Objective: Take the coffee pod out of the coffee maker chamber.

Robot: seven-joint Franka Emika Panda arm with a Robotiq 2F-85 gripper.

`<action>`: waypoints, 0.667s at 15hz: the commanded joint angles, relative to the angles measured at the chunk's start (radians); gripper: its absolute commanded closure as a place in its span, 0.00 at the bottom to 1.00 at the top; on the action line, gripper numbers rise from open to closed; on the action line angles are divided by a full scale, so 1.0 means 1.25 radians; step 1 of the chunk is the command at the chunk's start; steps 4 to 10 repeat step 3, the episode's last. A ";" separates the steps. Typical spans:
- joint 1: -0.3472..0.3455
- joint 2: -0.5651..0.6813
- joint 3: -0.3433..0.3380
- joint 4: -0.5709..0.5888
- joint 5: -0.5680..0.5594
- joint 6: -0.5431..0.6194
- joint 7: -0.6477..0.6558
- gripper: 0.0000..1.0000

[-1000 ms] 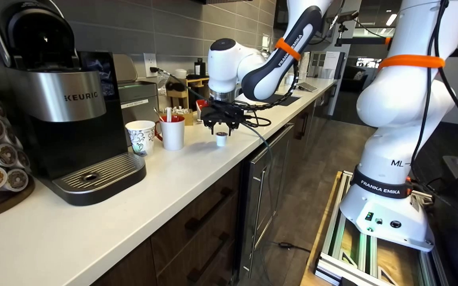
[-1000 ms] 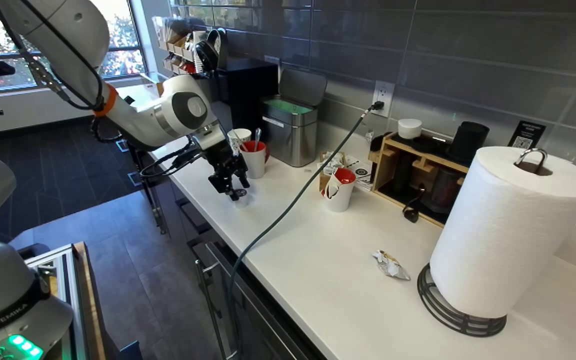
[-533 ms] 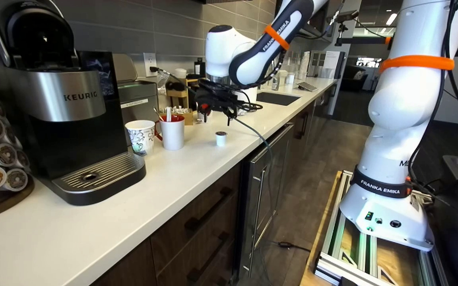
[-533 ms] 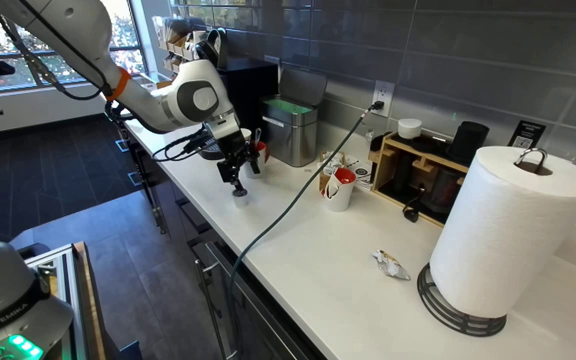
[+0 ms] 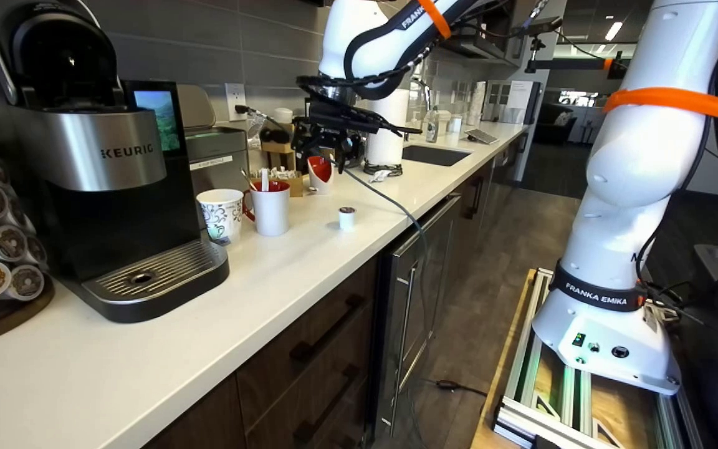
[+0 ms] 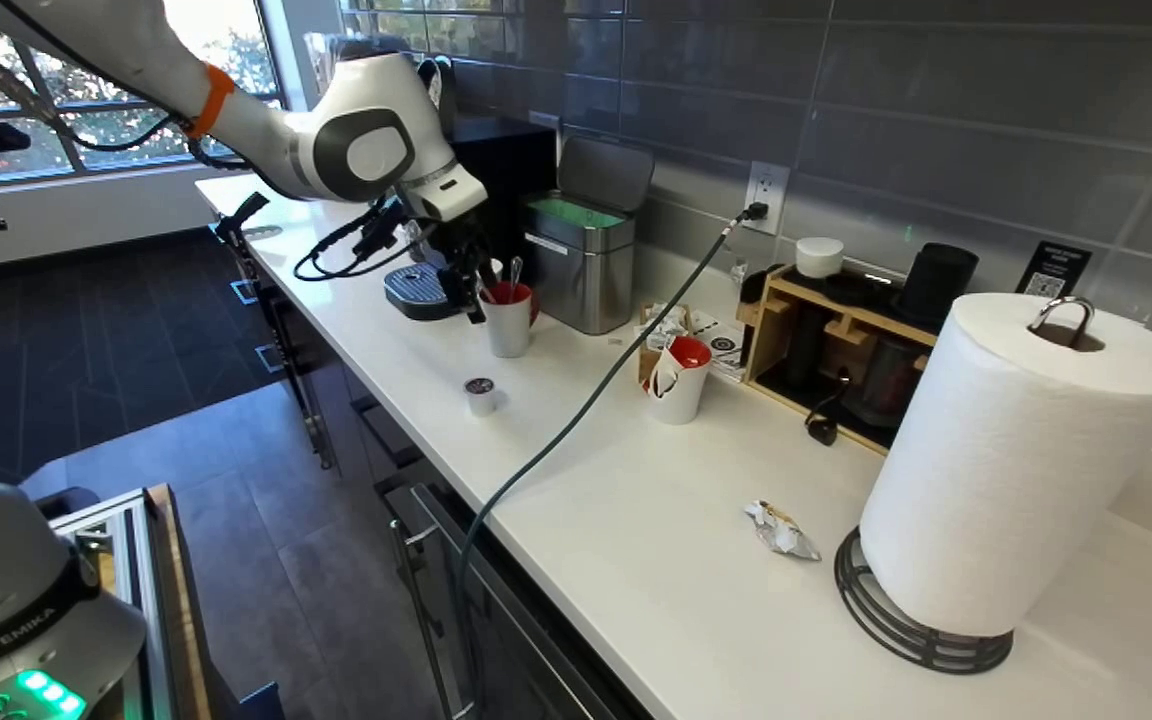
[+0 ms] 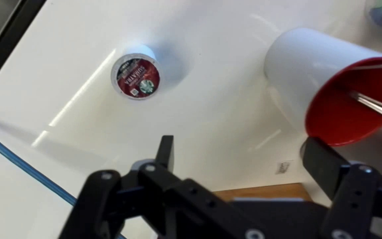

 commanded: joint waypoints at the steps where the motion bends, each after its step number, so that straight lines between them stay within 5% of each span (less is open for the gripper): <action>1: 0.170 -0.055 -0.182 0.002 0.209 -0.014 -0.217 0.00; 2: 0.205 -0.087 -0.225 0.010 0.272 -0.060 -0.246 0.00; 3: 0.124 -0.047 -0.129 0.005 0.178 -0.011 -0.170 0.00; 10: 0.124 -0.047 -0.129 0.005 0.178 -0.011 -0.170 0.00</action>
